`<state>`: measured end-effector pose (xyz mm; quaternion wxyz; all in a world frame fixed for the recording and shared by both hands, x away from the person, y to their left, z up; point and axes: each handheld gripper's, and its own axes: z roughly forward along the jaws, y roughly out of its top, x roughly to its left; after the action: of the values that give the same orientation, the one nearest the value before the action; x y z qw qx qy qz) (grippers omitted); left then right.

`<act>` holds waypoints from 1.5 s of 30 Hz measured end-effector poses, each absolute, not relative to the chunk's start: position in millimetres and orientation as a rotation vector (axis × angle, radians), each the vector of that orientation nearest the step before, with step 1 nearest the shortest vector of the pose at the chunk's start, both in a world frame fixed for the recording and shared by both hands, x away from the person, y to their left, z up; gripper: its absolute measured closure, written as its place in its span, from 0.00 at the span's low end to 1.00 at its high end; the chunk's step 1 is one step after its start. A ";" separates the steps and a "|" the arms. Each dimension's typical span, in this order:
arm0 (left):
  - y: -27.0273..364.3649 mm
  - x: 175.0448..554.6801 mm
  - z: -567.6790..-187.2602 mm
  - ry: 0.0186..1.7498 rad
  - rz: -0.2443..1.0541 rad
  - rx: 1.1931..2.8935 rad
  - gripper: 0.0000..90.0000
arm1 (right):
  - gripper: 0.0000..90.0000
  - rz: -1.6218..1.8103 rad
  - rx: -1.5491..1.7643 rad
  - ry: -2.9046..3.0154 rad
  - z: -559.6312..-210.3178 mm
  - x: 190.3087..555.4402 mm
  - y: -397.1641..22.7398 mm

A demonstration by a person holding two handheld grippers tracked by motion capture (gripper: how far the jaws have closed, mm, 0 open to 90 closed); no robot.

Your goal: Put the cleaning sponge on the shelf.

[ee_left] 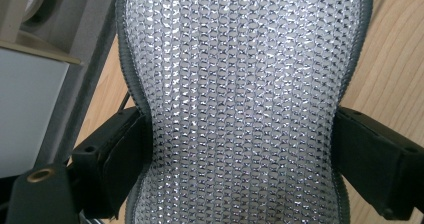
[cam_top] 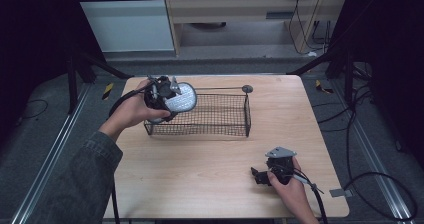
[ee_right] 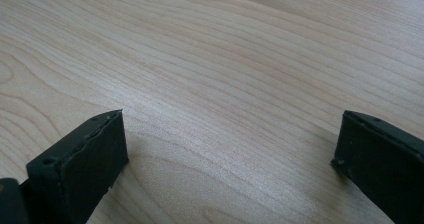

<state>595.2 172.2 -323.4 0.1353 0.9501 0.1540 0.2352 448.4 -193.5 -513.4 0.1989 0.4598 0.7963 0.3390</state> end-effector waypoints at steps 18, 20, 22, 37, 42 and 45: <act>173.2 605.2 -335.6 0.413 0.731 2.782 0.14 | 0.01 0.947 1.279 2.232 -513.4 448.5 -193.8; 172.2 607.3 -338.4 0.400 0.724 2.786 0.14 | 0.01 0.947 1.280 2.232 -513.4 448.5 -193.8; 171.1 610.4 -343.2 0.395 0.723 2.790 0.14 | 0.01 0.947 1.282 2.231 -513.4 448.5 -193.7; 176.5 619.9 -353.9 0.363 0.768 2.776 0.14 | 0.01 0.947 1.277 2.233 -513.3 448.5 -193.9; 179.3 620.5 -356.9 0.346 0.774 2.788 0.14 | 0.01 0.947 1.276 2.233 -513.3 448.5 -193.9; 179.7 621.5 -358.6 0.344 0.782 2.791 0.14 | 0.01 0.947 1.276 2.233 -513.4 448.5 -193.9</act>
<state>621.5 179.7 -358.6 0.1111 0.9503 0.1171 0.2662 448.5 -193.9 -513.4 0.1991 0.4563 0.7983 0.3388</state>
